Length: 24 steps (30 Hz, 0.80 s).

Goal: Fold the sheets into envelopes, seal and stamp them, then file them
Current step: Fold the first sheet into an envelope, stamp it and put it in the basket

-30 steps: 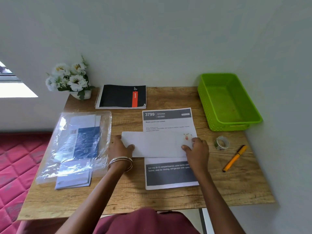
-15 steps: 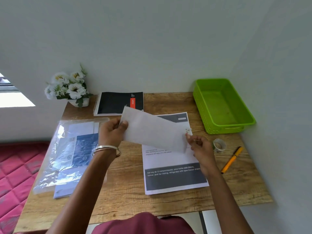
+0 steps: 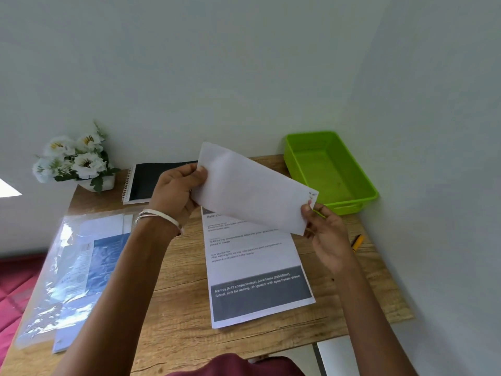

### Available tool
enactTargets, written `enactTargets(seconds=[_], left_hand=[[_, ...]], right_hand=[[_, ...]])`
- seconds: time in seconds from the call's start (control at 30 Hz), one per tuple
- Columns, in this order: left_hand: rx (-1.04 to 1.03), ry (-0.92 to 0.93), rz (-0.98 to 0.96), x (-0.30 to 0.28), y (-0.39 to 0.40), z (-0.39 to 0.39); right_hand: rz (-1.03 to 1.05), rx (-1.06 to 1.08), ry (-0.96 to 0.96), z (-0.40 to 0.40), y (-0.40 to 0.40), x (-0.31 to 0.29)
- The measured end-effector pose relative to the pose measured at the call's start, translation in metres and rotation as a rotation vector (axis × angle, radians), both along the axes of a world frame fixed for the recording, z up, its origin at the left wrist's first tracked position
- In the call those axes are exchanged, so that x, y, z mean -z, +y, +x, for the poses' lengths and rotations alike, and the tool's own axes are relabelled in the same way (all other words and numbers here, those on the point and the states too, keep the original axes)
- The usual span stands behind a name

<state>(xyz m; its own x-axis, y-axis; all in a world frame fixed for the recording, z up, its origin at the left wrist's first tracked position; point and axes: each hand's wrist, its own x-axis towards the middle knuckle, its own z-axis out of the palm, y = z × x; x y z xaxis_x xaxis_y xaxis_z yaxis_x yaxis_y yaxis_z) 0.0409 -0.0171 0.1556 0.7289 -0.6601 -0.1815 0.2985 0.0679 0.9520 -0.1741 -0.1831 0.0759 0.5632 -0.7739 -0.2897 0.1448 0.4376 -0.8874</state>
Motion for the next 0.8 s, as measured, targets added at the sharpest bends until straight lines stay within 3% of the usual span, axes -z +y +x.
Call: enactTargets(seconds=[0.1, 0.27, 0.4, 0.7, 0.8], left_hand=[[-0.042, 0.011, 0.062, -0.001, -0.012, -0.002], [-0.076, -0.182, 0.216, -0.001, -0.034, -0.011], [-0.074, -0.195, 0.260, -0.002, -0.063, -0.019], [-0.001, -0.111, 0.198, -0.025, -0.127, -0.038], [0.004, -0.082, 0.127, -0.026, -0.129, -0.033]], right_hand=[[-0.025, 0.003, -0.007, -0.014, -0.010, -0.004], [-0.164, -0.136, -0.011, -0.057, -0.033, -0.013], [-0.279, -0.191, 0.038, -0.084, -0.047, -0.019], [-0.407, -0.058, 0.180, -0.086, -0.066, -0.002], [-0.375, -0.015, 0.149, -0.081, -0.066, -0.002]])
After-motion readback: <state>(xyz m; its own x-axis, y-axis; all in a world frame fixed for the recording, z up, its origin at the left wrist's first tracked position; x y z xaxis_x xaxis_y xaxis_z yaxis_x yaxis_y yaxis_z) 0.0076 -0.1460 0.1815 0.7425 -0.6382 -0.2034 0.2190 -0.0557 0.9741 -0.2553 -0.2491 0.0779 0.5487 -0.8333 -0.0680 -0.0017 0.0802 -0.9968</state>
